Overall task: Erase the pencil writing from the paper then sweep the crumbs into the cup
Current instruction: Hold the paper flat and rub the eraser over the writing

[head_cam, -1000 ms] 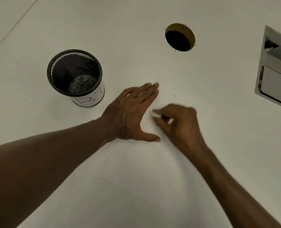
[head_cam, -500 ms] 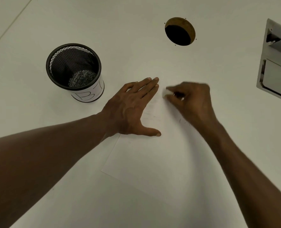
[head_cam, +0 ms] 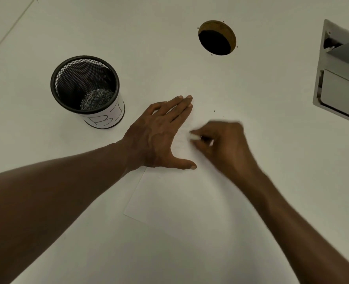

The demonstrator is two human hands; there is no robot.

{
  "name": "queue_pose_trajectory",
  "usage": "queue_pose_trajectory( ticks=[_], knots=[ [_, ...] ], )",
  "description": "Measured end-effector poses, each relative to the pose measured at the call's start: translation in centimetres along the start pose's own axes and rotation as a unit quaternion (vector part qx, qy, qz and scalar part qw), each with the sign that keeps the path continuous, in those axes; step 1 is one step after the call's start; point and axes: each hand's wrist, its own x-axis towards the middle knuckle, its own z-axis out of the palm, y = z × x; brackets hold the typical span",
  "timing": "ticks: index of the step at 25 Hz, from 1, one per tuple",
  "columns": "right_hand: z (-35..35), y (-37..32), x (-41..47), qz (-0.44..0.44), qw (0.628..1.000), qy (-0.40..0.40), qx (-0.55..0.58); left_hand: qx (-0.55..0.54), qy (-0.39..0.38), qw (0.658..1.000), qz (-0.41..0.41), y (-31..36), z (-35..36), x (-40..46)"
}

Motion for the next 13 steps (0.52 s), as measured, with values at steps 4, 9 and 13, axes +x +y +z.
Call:
queue_pose_trajectory(
  ticks=[4, 9, 13],
  knots=[
    [-0.6, 0.4, -0.6, -0.002, 0.999, -0.033, 0.011, 0.000, -0.011, 1.000, -0.004, -0.1, -0.1, -0.1],
    [-0.3, 0.0, -1.7, -0.020, 0.999, -0.046, -0.020, -0.002, -0.012, 1.000, -0.002, -0.1, -0.1, 0.0],
    [-1.4, 1.3, 0.1, -0.005, 0.999, -0.027, -0.027, 0.000, -0.017, 1.000, -0.002, -0.1, -0.3, -0.1]
  ],
)
